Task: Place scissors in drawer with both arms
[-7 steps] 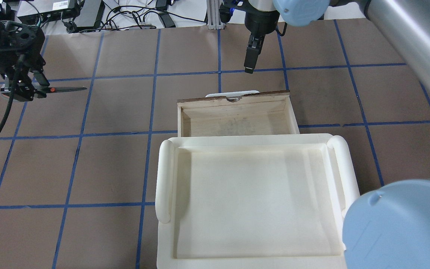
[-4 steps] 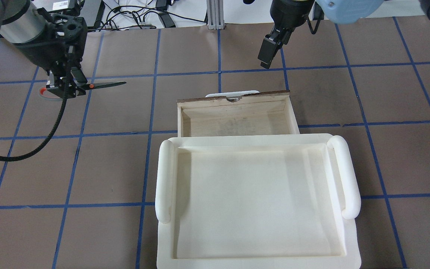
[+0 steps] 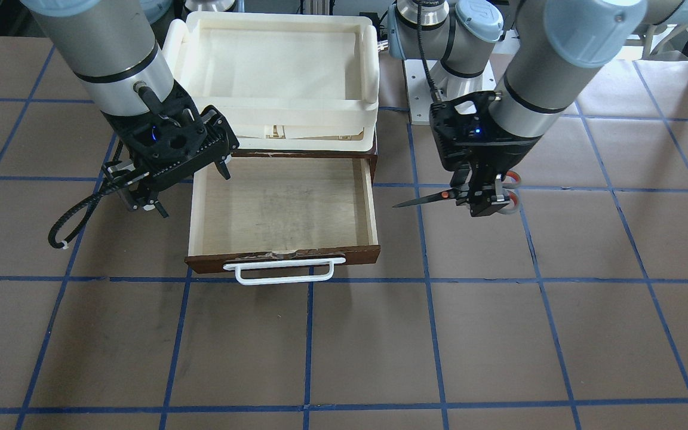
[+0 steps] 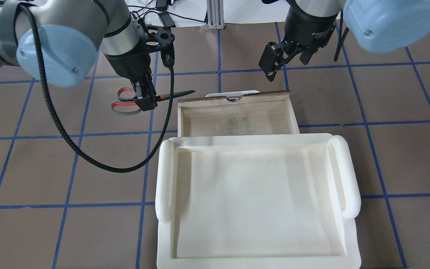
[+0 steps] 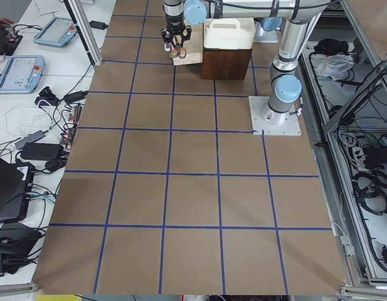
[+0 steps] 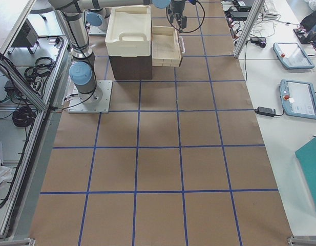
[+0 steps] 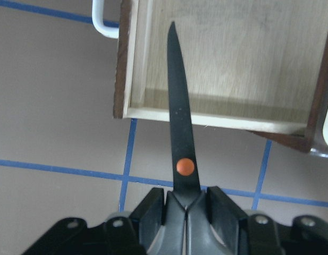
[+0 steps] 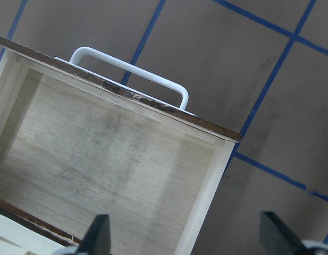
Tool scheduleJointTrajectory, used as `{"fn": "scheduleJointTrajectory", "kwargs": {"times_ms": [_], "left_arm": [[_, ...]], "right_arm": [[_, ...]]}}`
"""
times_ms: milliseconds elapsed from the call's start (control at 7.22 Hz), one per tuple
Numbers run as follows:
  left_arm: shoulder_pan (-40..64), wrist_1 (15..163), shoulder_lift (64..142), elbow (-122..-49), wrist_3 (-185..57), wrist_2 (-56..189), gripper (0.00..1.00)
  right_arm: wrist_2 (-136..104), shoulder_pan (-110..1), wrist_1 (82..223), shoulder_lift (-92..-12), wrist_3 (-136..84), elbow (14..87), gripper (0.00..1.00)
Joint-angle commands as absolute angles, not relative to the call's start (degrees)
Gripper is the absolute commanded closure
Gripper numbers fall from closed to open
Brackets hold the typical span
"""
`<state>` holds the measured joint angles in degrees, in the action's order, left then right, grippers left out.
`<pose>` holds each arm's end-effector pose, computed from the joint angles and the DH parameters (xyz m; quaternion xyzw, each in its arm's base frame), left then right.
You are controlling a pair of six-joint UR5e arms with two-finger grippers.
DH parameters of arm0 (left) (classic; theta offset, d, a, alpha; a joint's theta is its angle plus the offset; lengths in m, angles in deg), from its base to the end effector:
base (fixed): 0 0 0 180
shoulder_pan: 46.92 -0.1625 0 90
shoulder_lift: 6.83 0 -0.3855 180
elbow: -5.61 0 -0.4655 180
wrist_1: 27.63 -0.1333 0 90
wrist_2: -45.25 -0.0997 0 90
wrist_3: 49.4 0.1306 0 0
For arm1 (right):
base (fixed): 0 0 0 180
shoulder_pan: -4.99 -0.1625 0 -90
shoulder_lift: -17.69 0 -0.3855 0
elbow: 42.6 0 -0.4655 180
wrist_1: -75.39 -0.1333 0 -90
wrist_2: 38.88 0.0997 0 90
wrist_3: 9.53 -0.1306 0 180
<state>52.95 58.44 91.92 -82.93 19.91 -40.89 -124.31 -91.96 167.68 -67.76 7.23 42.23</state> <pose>-0.2449 -0.5789 0.3485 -0.6359 -0.7705 -0.0088 0.0438 0.2155 -0.5804 0.4269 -0.2062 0.9774 -0.0287 0.0375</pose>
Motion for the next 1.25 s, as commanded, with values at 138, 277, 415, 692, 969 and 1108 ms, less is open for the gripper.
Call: {"fn": "scheduleJointTrajectory", "kwargs": {"times_ms": [138, 277, 415, 692, 969, 1108], "left_arm": [[60.1, 56.3, 93.6, -82.6, 11.3, -39.2, 0.98], [61.6, 56.0, 93.7, -82.7, 10.3, -39.1, 0.98], [62.0, 54.1, 94.2, -82.7, 9.3, -38.3, 0.98], [64.7, 49.4, 96.5, -82.7, 6.2, -36.8, 0.97], [65.4, 48.7, 97.9, -82.7, 6.1, -36.8, 0.97], [65.5, 48.6, 98.3, -82.7, 6.2, -36.8, 0.97]], "right_arm": [[-124.4, -91.7, 167.9, -70.7, -7.1, 43.7, 0.0], [-124.3, -91.8, 168.5, -70.9, -9.2, 43.3, 0.0], [-124.5, -91.8, 168.5, -70.8, -16.3, 42.4, 0.0], [-128.4, -91.8, 167.9, -70.4, -18.2, 40.8, 0.0], [-128.9, -92.2, 165.9, -70.6, -22.2, 41.0, 0.0], [-127.6, -92.2, 165.7, -70.5, -23.0, 41.0, 0.0]]}}
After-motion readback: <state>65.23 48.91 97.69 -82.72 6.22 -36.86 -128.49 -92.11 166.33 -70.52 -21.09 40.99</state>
